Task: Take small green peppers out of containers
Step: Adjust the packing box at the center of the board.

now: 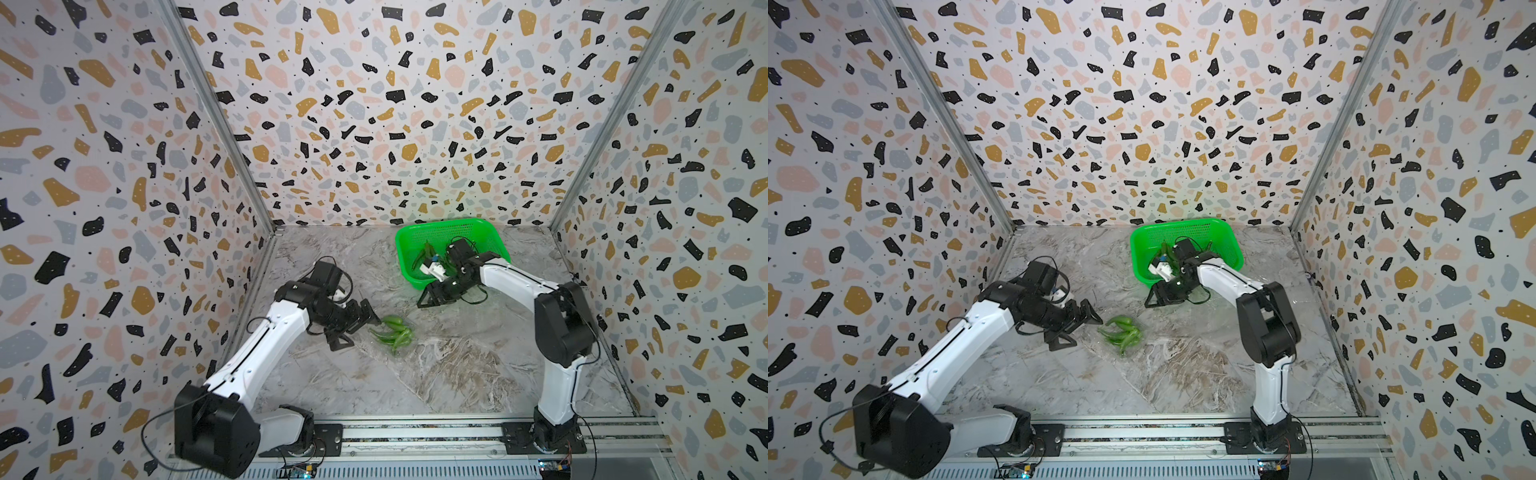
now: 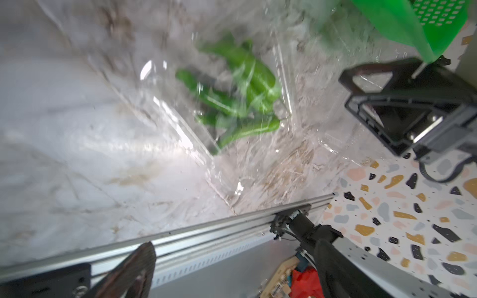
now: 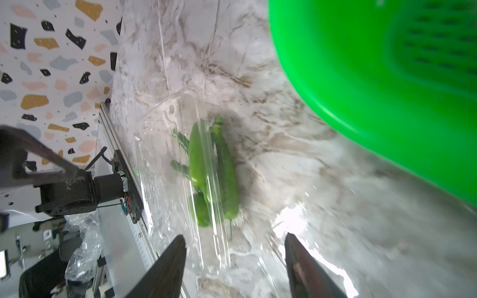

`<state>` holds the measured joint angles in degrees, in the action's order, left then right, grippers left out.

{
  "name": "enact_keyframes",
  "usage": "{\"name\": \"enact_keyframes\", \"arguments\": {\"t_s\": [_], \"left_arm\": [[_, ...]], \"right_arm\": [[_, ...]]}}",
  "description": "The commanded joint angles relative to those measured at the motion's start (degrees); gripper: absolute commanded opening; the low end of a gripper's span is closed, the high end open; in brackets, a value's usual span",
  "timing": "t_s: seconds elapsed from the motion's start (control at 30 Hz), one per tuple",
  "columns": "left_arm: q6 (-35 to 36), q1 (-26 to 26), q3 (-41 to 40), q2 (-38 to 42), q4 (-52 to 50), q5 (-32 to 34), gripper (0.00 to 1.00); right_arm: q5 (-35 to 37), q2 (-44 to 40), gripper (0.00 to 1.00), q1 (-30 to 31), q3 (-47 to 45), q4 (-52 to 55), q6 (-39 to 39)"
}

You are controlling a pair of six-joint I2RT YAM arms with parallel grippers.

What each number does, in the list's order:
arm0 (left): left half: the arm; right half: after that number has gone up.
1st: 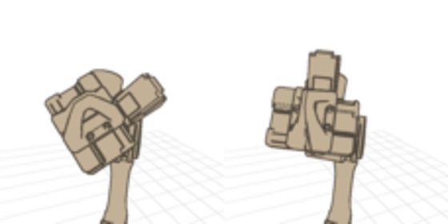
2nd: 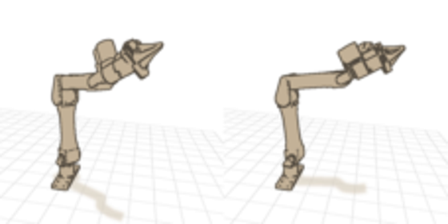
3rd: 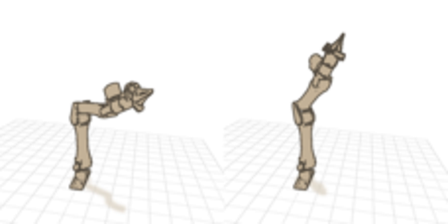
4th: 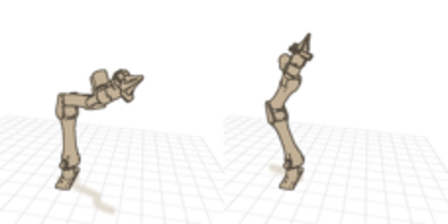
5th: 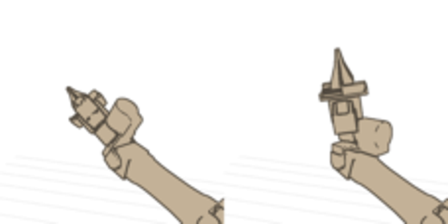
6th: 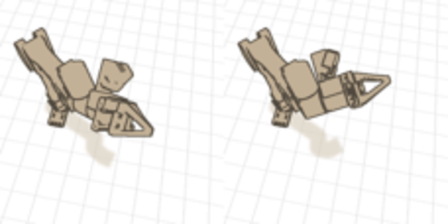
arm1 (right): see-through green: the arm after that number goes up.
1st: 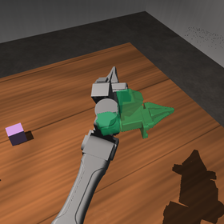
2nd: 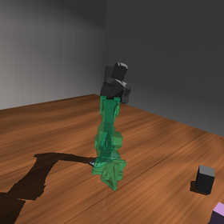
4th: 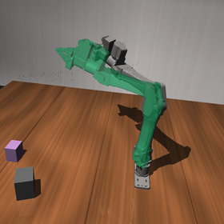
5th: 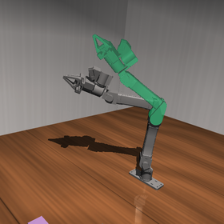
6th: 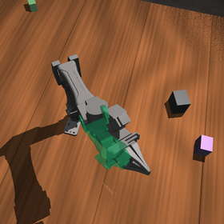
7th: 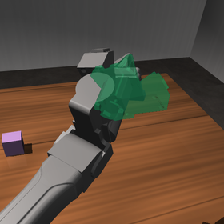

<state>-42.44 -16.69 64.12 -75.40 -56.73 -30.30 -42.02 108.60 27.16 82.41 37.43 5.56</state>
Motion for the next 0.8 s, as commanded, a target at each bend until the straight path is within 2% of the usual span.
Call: {"name": "enact_keyframes", "arguments": {"t_s": [0.0,0.1,0.2,0.3,0.4,0.57,0.77], "left_arm": [[7.1,-0.1,5.6,-7.1,0.4,6.3,0.96],[4.9,-0.1,8.6,-11.9,4.4,4.1,0.96],[2.6,-0.2,9.3,-12.7,3.6,3.1,0.96],[0.0,-0.1,6.4,-9.2,2.3,3.8,0.97],[-3.3,-0.2,1.5,-5.8,2.8,1.3,0.98],[-8.6,-0.5,-7.2,-3.7,11.1,-3.5,0.99],[-10.1,-0.4,-7.3,-8.3,17.2,-4.2,0.99]], "right_arm": [[-0.2,-6.5,0.62,1.1,-6.4,2.6,0.4],[0.1,-9.7,0.62,1.3,-12.5,0.4,1.3],[0.2,-9.4,0.61,1.3,-12.8,-1.8,2.0],[1.2,-5.8,0.58,1.4,-8.4,-3.5,2.1],[3.5,0.3,0.51,1.6,-1.4,-3.4,1.3],[6.1,6.9,0.35,5.5,4.9,-1.8,-0.5],[5.3,1.1,0.29,12.1,-3.1,-4.8,4.2]]}}
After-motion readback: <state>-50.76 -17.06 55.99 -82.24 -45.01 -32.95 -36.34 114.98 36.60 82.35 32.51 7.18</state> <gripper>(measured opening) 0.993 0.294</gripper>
